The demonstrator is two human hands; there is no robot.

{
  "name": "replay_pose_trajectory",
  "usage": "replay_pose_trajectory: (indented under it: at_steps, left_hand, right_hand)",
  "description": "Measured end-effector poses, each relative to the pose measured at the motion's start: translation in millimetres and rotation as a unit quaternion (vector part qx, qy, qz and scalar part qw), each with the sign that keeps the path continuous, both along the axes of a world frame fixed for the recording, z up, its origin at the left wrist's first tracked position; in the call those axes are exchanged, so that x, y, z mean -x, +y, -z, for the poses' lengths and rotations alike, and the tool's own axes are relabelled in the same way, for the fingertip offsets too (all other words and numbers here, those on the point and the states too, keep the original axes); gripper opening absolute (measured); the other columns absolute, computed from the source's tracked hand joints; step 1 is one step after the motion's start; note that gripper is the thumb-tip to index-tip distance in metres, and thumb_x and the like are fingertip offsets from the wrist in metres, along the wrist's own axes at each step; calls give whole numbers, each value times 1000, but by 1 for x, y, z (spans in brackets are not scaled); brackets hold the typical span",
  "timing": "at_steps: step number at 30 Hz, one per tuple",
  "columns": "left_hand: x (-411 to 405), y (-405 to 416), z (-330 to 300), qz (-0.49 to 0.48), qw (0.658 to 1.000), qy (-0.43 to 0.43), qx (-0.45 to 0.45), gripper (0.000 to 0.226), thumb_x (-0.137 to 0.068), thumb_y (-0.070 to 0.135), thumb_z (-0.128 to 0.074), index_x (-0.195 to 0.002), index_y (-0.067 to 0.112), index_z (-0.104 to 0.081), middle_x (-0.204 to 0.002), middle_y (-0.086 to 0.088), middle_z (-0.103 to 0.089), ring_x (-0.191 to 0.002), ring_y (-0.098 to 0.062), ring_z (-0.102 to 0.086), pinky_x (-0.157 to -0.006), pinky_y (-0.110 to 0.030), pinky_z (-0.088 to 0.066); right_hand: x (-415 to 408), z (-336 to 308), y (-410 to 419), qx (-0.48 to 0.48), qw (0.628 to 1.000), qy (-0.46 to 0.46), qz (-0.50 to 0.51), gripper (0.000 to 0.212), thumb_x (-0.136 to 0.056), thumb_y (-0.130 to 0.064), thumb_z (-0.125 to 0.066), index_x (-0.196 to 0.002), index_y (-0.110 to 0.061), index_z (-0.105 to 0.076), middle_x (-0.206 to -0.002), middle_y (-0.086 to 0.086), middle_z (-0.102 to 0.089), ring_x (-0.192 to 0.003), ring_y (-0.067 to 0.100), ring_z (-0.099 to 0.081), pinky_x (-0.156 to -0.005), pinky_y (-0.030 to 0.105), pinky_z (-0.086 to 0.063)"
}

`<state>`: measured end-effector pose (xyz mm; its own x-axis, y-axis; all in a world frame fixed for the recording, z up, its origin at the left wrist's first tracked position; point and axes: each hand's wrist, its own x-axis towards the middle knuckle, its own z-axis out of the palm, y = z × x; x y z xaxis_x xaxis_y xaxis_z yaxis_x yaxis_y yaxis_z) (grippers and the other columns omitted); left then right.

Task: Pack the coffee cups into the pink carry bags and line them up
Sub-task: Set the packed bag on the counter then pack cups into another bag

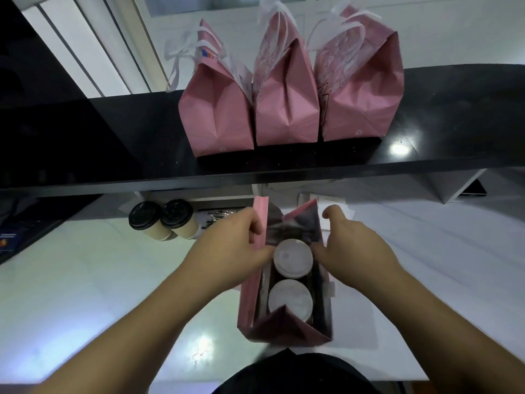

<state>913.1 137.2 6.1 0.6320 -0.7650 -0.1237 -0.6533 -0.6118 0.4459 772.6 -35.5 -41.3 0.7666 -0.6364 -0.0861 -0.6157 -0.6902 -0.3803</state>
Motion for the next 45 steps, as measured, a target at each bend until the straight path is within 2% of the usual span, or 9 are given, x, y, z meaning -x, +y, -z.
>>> replay_pose_trajectory:
  at_steps: [4, 9, 14, 18, 23, 28, 34, 41, 45]
  left_hand:
    - [17, 28, 21, -41, 999, 16, -1, 43, -75, 61, -73, -90, 39, -40, -96, 18, -49, -82, -4, -54, -59, -24, -38]
    - [32, 42, 32, -46, 998, -40, -14, 46, -77, 59, -67, -106, 35, -42, -106, 14, -50, -98, -15, -54, -78, -34, -52]
    - [29, 50, 30, -60, 997, -45, 19, 23, -93, 45, -59, -114, 38, -58, -109, 14, -63, -98, -14, -62, -81, -37, -55]
    - [10, 52, 28, -74, 996, -49, 25, 22, -101, 49, -53, -106, 37, -70, -98, 15, -73, -91, -13, -67, -72, -38, -58]
    - [-24, 34, 28, -65, 997, -28, 34, 27, -100, 55, -54, -102, 39, -76, -93, 16, -77, -85, -12, -70, -71, -38, -60]
    - [-57, 4, 28, -36, 998, 28, 49, 15, -97, 44, -65, -86, 46, -75, -83, 27, -74, -80, 2, -68, -71, -31, -59]
    - [-76, -20, 31, 9, 993, 96, 70, 13, -93, 37, -70, -87, 43, -80, -73, 22, -73, -53, 2, -61, -45, -15, -42]
    - [-88, -15, 41, 35, 978, 182, 95, 4, -87, 48, -78, -90, 49, -80, -86, 19, -78, -78, -7, -72, -71, -37, -61]
    - [-93, -8, 39, 83, 969, 216, 83, 10, -88, 39, -81, -95, 46, -81, -93, 18, -78, -86, -1, -73, -74, -23, -59]
  right_hand:
    - [-21, -3, -6, 39, 998, -36, -25, 58, -86, -31, -68, -137, -25, -41, -125, 5, -52, -112, 29, -51, -82, 38, -48]
    - [-47, -11, -21, 61, 993, -21, -97, 56, -91, -25, -62, -144, -18, -49, -148, 4, -45, -133, 31, -40, -109, 47, -42]
    - [-57, -10, -35, -1, 996, 16, -89, 36, -93, -20, -60, -128, -22, -66, -130, 3, -62, -115, 26, -57, -96, 42, -52]
    - [-43, -5, -39, -7, 999, 3, -42, 21, -92, -17, -56, -105, -22, -71, -99, 3, -69, -83, 24, -62, -72, 37, -54]
    - [-9, -1, -39, -20, 1000, -14, 16, 17, -97, -24, -57, -93, -25, -73, -77, -10, -67, -66, 9, -59, -60, 31, -53]
    - [27, -1, -17, -62, 997, -5, 51, 22, -99, -31, -56, -83, -28, -72, -75, -8, -70, -65, 11, -62, -63, 38, -58]
    - [57, -6, 17, -146, 987, 29, 51, 25, -99, -42, -54, -81, -34, -69, -76, -11, -72, -63, 10, -65, -62, 37, -57]
    - [62, -9, 5, -214, 976, 7, 45, 36, -100, -56, -46, -85, -35, -71, -83, -17, -71, -75, 6, -67, -72, 35, -58]
    - [43, 11, -28, -209, 974, -26, 84, 29, -104, -39, -47, -91, -33, -72, -84, -16, -73, -76, 4, -70, -74, 31, -59]
